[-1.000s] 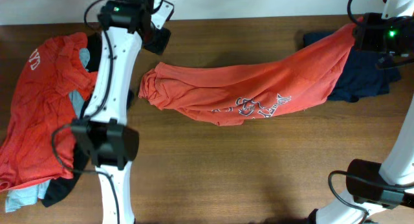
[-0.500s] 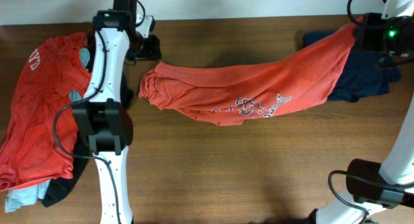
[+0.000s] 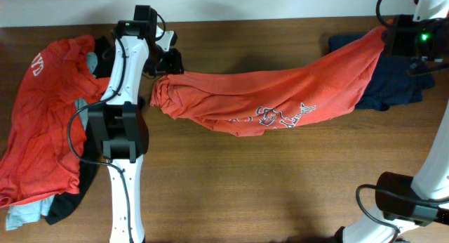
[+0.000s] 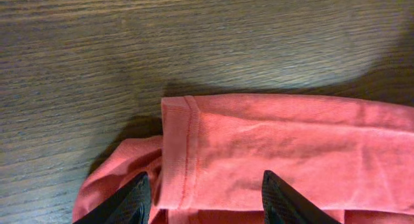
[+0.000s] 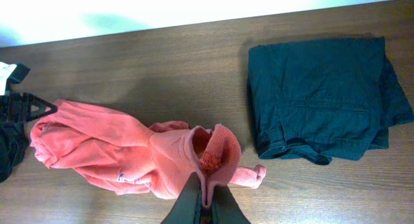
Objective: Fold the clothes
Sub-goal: 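Grasp the orange shirt's left sleeve end with the left gripper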
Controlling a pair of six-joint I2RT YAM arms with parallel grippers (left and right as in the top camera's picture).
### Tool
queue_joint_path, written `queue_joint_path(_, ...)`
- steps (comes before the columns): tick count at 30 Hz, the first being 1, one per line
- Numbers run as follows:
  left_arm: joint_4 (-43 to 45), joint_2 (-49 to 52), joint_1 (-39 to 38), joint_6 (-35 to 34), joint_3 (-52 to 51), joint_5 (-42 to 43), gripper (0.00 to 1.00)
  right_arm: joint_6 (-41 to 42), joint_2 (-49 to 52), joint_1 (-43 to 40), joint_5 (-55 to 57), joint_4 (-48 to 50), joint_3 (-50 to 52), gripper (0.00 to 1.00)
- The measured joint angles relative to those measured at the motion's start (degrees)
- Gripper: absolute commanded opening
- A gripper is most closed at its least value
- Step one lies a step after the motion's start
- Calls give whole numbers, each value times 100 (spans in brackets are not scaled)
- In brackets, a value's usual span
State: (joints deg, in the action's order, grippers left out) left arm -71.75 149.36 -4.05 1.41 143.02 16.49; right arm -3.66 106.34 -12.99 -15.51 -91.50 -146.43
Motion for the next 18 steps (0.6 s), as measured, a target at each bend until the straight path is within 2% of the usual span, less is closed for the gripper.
queue_joint_path(10, 7, 111, -2, 7, 0, -151, 54, 0, 0, 0, 0, -4, 0, 4)
queue_joint_path(11, 7, 131, -9, 7, 0, -155, 47, 0, 0, 0, 0, -4, 0, 4)
queue_joint_path(15, 7, 190, -31, 33, 0, -173, 34, -4, 0, 0, 0, -9, 0, 4)
queue_joint_path(18, 2, 205, -39, 61, 0, -157, 13, -2, 0, 0, 0, -24, 0, 4)
